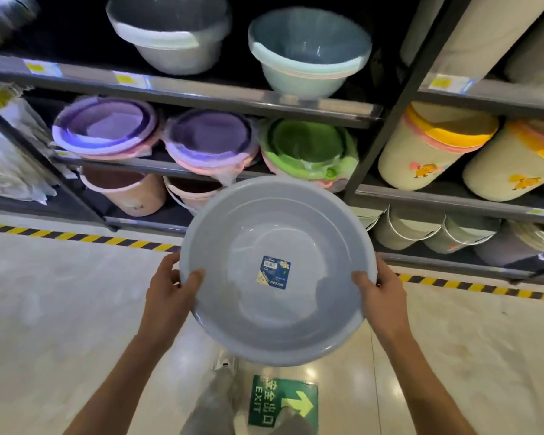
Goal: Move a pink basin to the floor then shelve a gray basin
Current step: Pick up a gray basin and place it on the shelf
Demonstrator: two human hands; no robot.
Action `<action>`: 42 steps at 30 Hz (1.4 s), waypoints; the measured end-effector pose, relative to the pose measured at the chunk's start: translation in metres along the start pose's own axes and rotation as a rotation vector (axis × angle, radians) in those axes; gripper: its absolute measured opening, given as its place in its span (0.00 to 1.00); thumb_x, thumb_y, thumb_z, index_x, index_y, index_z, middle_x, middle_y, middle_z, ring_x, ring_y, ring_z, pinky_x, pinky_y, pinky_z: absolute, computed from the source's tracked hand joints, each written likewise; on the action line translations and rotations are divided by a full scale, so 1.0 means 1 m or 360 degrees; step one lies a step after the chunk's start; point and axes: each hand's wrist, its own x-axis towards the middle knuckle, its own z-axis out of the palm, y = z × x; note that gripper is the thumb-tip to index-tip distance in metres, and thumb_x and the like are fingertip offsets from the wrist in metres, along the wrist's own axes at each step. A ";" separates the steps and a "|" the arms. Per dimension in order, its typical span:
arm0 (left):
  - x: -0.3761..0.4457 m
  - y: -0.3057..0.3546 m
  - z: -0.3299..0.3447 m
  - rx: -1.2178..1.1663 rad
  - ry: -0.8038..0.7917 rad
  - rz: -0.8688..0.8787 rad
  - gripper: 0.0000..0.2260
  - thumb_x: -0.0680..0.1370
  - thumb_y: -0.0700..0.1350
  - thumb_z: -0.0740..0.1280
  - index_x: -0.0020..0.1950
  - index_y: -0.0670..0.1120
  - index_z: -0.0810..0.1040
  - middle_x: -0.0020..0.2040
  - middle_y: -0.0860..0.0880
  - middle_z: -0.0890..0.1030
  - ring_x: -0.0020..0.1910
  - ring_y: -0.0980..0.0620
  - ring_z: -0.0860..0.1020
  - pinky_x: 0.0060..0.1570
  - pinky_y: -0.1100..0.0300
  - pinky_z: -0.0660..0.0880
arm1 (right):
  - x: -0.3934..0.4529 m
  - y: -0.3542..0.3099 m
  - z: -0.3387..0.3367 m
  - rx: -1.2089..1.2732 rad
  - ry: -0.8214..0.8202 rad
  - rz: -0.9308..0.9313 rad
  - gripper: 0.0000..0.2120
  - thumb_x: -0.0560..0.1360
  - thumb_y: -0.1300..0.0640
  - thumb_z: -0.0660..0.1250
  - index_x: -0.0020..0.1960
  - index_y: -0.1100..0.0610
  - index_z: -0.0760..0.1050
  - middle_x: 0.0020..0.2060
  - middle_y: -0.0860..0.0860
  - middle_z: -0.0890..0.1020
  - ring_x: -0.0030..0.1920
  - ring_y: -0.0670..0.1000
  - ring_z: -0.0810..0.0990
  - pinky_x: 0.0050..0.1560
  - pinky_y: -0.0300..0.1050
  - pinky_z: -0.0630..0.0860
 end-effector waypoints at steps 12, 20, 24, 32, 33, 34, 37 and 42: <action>0.194 -0.131 0.067 0.0487 -0.0219 -0.0156 0.21 0.79 0.48 0.71 0.69 0.53 0.68 0.42 0.51 0.83 0.40 0.56 0.82 0.35 0.64 0.73 | 0.126 0.125 0.116 -0.0181 -0.0071 0.0161 0.19 0.79 0.49 0.68 0.69 0.47 0.73 0.50 0.48 0.85 0.42 0.45 0.84 0.39 0.40 0.82; 0.284 -0.284 0.137 0.0704 -0.0253 -0.0295 0.20 0.79 0.47 0.70 0.69 0.49 0.69 0.50 0.47 0.83 0.46 0.43 0.81 0.38 0.56 0.73 | 0.224 0.288 0.187 -0.0264 -0.0113 0.0217 0.19 0.78 0.50 0.70 0.68 0.47 0.74 0.47 0.46 0.85 0.41 0.41 0.83 0.35 0.33 0.78; 0.320 -0.351 0.163 0.0848 -0.0208 -0.0329 0.16 0.79 0.47 0.70 0.65 0.47 0.73 0.46 0.48 0.81 0.43 0.42 0.79 0.37 0.55 0.71 | 0.255 0.362 0.219 -0.0273 -0.0106 0.0244 0.19 0.77 0.50 0.69 0.67 0.44 0.74 0.46 0.43 0.85 0.41 0.40 0.83 0.35 0.33 0.78; 0.369 -0.450 0.203 0.0959 -0.0204 -0.0301 0.16 0.79 0.47 0.70 0.62 0.47 0.70 0.39 0.57 0.77 0.36 0.60 0.75 0.32 0.66 0.68 | 0.291 0.459 0.257 -0.0371 -0.0032 0.0286 0.19 0.77 0.45 0.69 0.67 0.43 0.74 0.37 0.46 0.83 0.37 0.43 0.81 0.32 0.34 0.74; 0.375 -0.460 0.208 0.0972 -0.0214 -0.0289 0.15 0.79 0.47 0.70 0.62 0.47 0.70 0.39 0.57 0.78 0.36 0.60 0.75 0.31 0.66 0.68 | 0.294 0.468 0.260 -0.0379 -0.0028 0.0279 0.21 0.76 0.43 0.68 0.67 0.43 0.74 0.37 0.46 0.83 0.37 0.43 0.81 0.33 0.34 0.74; 0.382 -0.470 0.212 0.0987 -0.0219 -0.0283 0.15 0.79 0.47 0.70 0.61 0.47 0.70 0.38 0.55 0.78 0.35 0.60 0.75 0.30 0.65 0.67 | 0.299 0.477 0.264 -0.0385 -0.0025 0.0273 0.22 0.74 0.41 0.66 0.67 0.44 0.74 0.37 0.47 0.83 0.37 0.43 0.81 0.32 0.33 0.73; 0.402 -0.499 0.221 0.1031 -0.0221 -0.0269 0.14 0.78 0.47 0.70 0.59 0.48 0.69 0.37 0.54 0.77 0.33 0.58 0.75 0.27 0.64 0.66 | 0.311 0.504 0.280 -0.0384 -0.0008 0.0267 0.20 0.76 0.43 0.68 0.67 0.46 0.75 0.36 0.47 0.82 0.37 0.42 0.81 0.31 0.29 0.73; 0.422 -0.537 0.225 0.1048 -0.0225 -0.0204 0.13 0.78 0.47 0.71 0.56 0.51 0.67 0.39 0.54 0.76 0.36 0.59 0.74 0.29 0.64 0.67 | 0.322 0.538 0.301 -0.0389 -0.0011 0.0258 0.18 0.78 0.49 0.69 0.68 0.44 0.73 0.36 0.46 0.81 0.36 0.42 0.80 0.31 0.29 0.73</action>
